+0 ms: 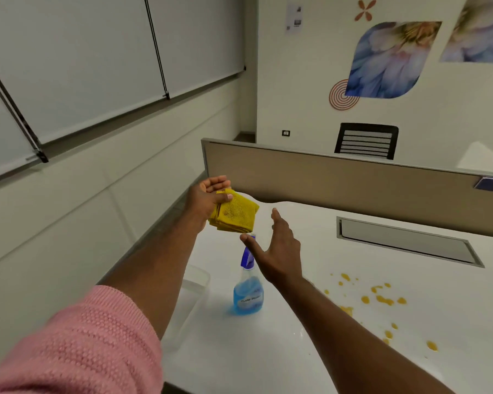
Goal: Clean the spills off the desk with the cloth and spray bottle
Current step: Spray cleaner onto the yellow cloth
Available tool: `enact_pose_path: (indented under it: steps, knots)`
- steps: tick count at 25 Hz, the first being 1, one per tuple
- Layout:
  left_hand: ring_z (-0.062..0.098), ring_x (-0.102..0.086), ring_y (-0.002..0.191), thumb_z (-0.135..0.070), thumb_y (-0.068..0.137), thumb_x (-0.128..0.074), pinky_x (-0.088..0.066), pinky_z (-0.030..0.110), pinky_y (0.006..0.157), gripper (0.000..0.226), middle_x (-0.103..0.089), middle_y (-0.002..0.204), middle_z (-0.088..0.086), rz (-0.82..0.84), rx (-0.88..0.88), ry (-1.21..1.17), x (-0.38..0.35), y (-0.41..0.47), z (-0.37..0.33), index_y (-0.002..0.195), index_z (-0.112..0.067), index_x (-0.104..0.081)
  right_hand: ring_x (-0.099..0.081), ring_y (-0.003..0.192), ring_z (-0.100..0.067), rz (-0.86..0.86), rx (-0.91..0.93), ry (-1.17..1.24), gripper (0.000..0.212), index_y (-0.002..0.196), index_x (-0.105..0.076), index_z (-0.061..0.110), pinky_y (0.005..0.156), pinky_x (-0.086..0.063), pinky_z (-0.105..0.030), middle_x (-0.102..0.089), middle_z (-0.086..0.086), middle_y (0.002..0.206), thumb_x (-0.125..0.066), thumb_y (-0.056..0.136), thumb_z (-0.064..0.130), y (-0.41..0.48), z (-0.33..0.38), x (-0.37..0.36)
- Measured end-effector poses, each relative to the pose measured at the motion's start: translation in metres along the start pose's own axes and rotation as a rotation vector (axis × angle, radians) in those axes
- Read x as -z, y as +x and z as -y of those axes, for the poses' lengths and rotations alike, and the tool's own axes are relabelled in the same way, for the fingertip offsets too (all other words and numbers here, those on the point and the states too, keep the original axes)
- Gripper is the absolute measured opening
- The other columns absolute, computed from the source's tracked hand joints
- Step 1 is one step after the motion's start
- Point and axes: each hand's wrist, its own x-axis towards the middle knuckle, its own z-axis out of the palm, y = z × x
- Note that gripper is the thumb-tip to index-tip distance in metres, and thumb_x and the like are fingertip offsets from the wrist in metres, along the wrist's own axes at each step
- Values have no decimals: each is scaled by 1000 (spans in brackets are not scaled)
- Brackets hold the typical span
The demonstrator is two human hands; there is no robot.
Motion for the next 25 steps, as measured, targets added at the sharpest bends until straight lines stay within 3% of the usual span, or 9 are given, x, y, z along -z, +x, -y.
enact_pose_path:
  steps: [6, 12, 17, 21, 25]
  knots:
    - [24, -68, 112, 12, 78, -74, -60, 29, 84, 57, -69, 124, 13, 41, -101, -41, -51, -9, -51, 131, -3, -59, -43, 141, -21, -155, 39, 29, 96, 157, -23, 24, 112, -36, -51, -37, -1, 161, -46, 84, 82, 25, 11, 54]
    - [19, -70, 109, 10, 78, -75, -58, 39, 92, 55, -73, 117, 7, 110, -121, -169, -124, -26, -68, 129, -5, -62, -39, 145, -26, -212, -83, 278, 95, 159, -16, 25, 112, -42, -51, -30, -3, 164, -59, 87, 69, 38, 2, 113]
    - [20, -71, 108, 8, 76, -78, -60, 35, 84, 52, -75, 116, 7, 185, -88, -293, -187, -45, -67, 124, -9, -66, -45, 138, -22, -263, -135, 469, 97, 160, -18, 20, 103, -42, -35, -37, -6, 160, -74, 87, 50, 34, -21, 164]
    - [23, -70, 111, 8, 77, -77, -58, 41, 91, 52, -74, 119, 8, 230, -52, -331, -234, -59, -60, 125, -9, -65, -58, 116, -20, -316, -186, 597, 87, 154, -31, 17, 90, -47, -31, -55, -4, 138, -81, 84, 32, 25, -48, 203]
    - [23, -70, 112, 7, 78, -77, -58, 40, 91, 50, -74, 118, 8, 277, -30, -318, -271, -76, -48, 125, -8, -65, -66, 91, -23, -378, -204, 633, 44, 121, -56, 15, 70, -51, -26, -67, -1, 100, -78, 83, 15, 16, -75, 233]
